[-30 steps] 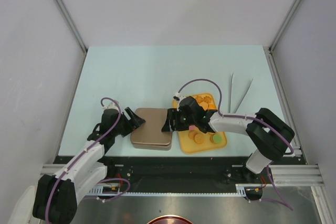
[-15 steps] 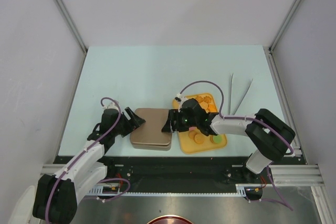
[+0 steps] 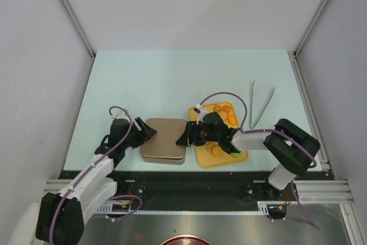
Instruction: Pack the cookies
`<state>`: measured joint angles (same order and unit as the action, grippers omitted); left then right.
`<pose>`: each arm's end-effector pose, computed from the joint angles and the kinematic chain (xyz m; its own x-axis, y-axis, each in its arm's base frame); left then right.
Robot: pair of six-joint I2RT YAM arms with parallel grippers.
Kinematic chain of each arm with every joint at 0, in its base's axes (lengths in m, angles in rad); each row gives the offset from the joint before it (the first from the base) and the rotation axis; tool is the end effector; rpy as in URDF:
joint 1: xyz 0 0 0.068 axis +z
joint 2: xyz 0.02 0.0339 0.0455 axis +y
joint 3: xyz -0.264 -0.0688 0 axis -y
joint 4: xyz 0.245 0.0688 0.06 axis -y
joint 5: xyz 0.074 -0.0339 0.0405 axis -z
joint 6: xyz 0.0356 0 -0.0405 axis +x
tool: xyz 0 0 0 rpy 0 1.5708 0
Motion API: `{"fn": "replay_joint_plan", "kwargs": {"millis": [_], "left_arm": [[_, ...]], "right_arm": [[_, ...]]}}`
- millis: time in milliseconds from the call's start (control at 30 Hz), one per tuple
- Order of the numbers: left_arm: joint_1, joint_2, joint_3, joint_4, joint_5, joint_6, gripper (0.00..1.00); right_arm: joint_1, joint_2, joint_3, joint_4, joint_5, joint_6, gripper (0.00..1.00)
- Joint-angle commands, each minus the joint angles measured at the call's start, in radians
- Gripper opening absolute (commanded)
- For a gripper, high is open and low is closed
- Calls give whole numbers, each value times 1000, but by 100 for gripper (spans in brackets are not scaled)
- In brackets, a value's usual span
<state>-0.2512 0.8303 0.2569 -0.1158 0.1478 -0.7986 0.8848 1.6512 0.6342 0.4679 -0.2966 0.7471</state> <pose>0.1581 -0.0460 0.1564 -0.6848 -0.5558 -0.4714 -0.1929 0.7620 -0.6182 0.1904 0.2490 0.1434 -0.8527 -0.0157 -0.5222 -0.4341 0.5773 0.6915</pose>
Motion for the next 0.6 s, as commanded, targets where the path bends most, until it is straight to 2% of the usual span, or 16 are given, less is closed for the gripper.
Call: {"fn": "replay_joint_plan", "kwargs": {"millis": [0,333,433,567], "left_arm": [[-30,10,-13,-33,136,-33,60],[-30,45,-30,16,137,-54,60],[-31,76,-24,34,139,-65,64],[-30,73,30,-10,119,-53,75]], "right_arm": [[83,117,-45,-109,-79,-54,46],[28,157,-27,-63,-124,-23,54],[3,157,16,-115,-125,-44,59],[-20,116,48,-182,-121,-75,67]]}}
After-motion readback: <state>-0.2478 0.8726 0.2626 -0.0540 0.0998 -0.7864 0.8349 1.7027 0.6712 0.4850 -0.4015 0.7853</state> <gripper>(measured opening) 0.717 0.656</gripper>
